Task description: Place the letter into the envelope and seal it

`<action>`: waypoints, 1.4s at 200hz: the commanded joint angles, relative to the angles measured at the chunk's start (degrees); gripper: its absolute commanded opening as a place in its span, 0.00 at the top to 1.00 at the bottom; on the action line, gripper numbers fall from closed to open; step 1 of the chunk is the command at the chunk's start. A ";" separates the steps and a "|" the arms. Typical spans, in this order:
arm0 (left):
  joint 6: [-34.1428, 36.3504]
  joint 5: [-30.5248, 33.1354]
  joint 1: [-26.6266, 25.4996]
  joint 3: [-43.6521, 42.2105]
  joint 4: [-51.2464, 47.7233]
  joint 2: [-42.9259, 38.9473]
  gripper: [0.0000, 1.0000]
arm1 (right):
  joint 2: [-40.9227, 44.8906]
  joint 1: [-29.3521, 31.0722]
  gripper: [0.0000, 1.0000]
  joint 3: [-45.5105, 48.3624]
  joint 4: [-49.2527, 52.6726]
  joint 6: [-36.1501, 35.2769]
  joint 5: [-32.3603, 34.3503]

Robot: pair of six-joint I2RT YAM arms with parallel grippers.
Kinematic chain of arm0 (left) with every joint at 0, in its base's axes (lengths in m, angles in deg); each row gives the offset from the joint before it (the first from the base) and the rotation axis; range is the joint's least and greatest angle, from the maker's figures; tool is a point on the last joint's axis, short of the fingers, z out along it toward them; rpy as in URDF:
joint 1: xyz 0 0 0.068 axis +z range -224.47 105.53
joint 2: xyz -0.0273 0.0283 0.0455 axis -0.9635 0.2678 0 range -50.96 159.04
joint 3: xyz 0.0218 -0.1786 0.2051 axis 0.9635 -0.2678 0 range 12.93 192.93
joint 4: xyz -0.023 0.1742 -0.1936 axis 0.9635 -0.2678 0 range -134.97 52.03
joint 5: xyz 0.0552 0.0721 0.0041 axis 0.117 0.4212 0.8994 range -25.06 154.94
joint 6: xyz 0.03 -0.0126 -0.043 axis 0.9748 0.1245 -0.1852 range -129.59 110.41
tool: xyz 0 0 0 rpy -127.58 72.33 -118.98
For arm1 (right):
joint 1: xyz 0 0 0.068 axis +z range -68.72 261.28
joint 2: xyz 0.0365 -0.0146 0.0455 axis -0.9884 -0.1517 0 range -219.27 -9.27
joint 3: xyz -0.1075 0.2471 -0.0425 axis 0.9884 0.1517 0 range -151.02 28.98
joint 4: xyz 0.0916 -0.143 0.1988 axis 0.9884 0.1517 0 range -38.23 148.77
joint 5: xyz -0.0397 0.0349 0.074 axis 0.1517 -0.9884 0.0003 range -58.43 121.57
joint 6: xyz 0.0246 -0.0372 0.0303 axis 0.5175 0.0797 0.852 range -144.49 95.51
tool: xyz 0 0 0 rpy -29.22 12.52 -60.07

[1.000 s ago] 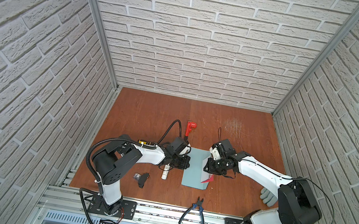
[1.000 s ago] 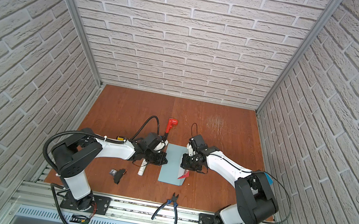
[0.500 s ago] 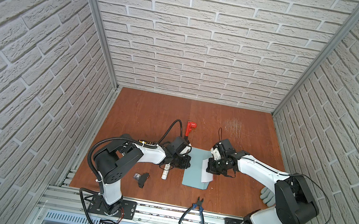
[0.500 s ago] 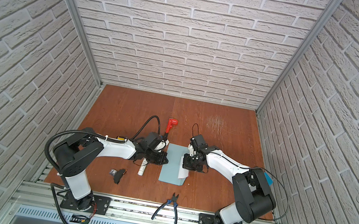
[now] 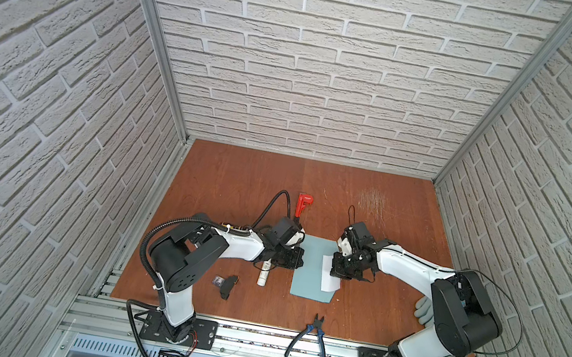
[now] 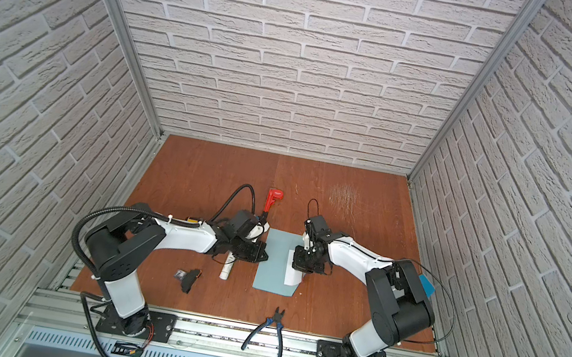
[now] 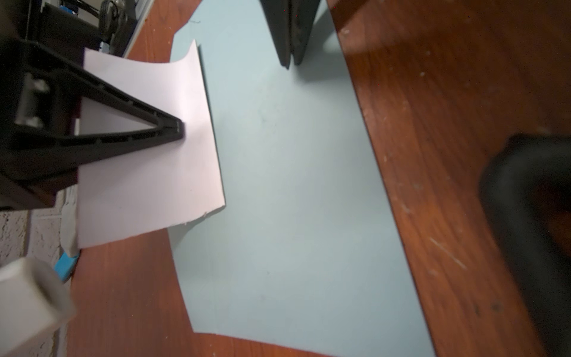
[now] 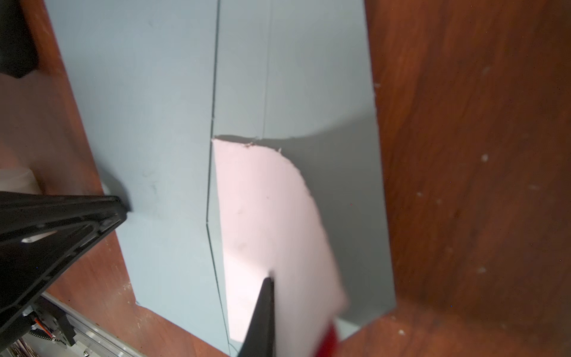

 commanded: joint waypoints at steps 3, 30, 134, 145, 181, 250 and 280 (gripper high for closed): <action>1.54 0.98 0.48 -0.09 -2.78 2.57 1.00 | -0.64 -0.42 0.94 -1.09 1.44 0.55 0.24; 1.73 0.58 0.61 -0.01 -2.69 2.61 1.00 | -1.19 -0.46 0.94 -2.01 2.04 0.31 0.47; 1.80 -0.11 0.94 -0.15 -2.11 2.67 0.99 | 0.72 -0.32 0.94 -5.40 6.89 -0.84 2.04; 1.82 -0.17 0.92 -0.19 -1.97 2.48 0.96 | 1.19 -0.18 0.94 -6.52 8.95 -1.25 3.23; 1.76 -0.57 1.04 -0.28 -1.44 1.87 0.75 | 1.13 0.31 0.94 -9.80 14.45 -2.35 5.47; 1.73 -1.40 1.65 -0.90 -0.52 1.63 0.69 | -2.11 1.48 0.94 -12.21 15.59 -3.10 4.07; 1.82 -1.66 1.84 -1.04 -0.23 1.59 0.69 | -3.75 1.69 0.94 -13.34 15.50 -3.23 3.41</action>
